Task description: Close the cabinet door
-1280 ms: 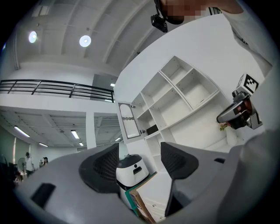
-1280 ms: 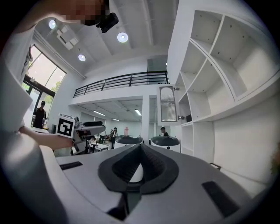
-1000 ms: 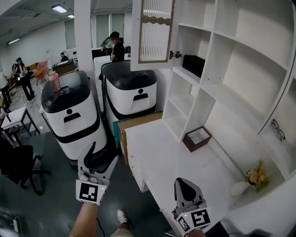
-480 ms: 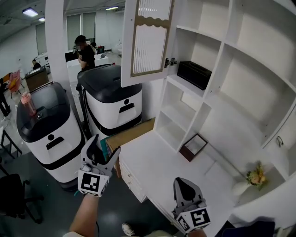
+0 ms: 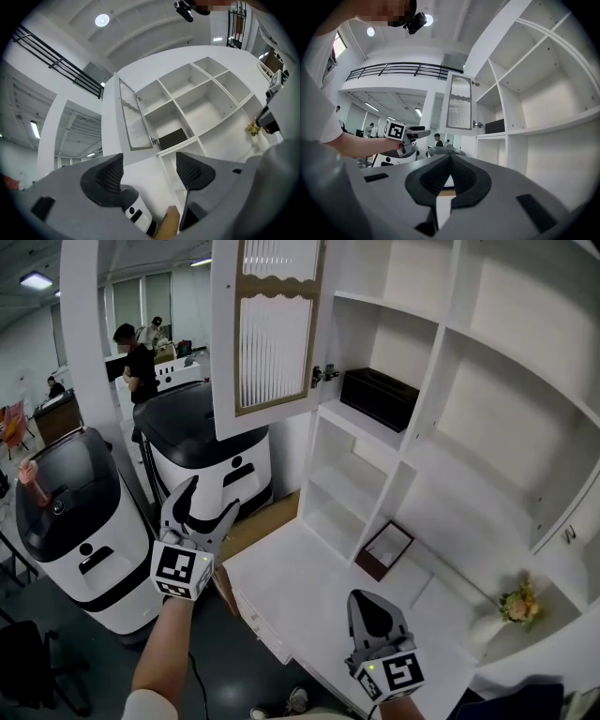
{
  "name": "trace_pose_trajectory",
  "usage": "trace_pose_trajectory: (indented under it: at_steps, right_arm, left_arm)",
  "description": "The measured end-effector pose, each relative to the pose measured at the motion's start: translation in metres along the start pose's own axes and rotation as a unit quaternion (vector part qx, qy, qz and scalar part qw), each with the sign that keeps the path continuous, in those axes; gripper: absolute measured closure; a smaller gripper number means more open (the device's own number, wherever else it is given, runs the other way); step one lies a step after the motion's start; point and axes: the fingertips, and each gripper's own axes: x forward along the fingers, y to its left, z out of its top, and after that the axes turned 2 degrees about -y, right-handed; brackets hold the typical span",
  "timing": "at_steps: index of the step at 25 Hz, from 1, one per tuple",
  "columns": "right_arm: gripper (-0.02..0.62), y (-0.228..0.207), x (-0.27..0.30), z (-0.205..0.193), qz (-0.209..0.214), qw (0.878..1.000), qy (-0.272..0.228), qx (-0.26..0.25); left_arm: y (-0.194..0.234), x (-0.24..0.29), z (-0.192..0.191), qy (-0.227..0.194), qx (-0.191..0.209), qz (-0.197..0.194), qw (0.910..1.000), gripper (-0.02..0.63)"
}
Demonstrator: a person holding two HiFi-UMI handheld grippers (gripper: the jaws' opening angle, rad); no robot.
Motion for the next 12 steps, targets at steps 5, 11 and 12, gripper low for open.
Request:
trace_pose_trajectory:
  at_steps: [5,11,12]
  right_arm:
    - [0.597,-0.019,0.045,0.012,0.009,1.0,-0.017,0.001]
    - [0.597,-0.037,0.083,0.024,0.013,0.999,-0.031,0.007]
    - [0.598,-0.039,0.087,0.026,0.013,0.999,-0.034,0.008]
  left_arm:
    - [0.031,0.053,0.0,-0.001,0.011,0.006,0.9999,0.272]
    - [0.058,0.1,-0.006,0.004,0.013,0.01,0.9999,0.272]
    - [0.061,0.105,-0.007,0.006,0.01,0.01,0.9999,0.272]
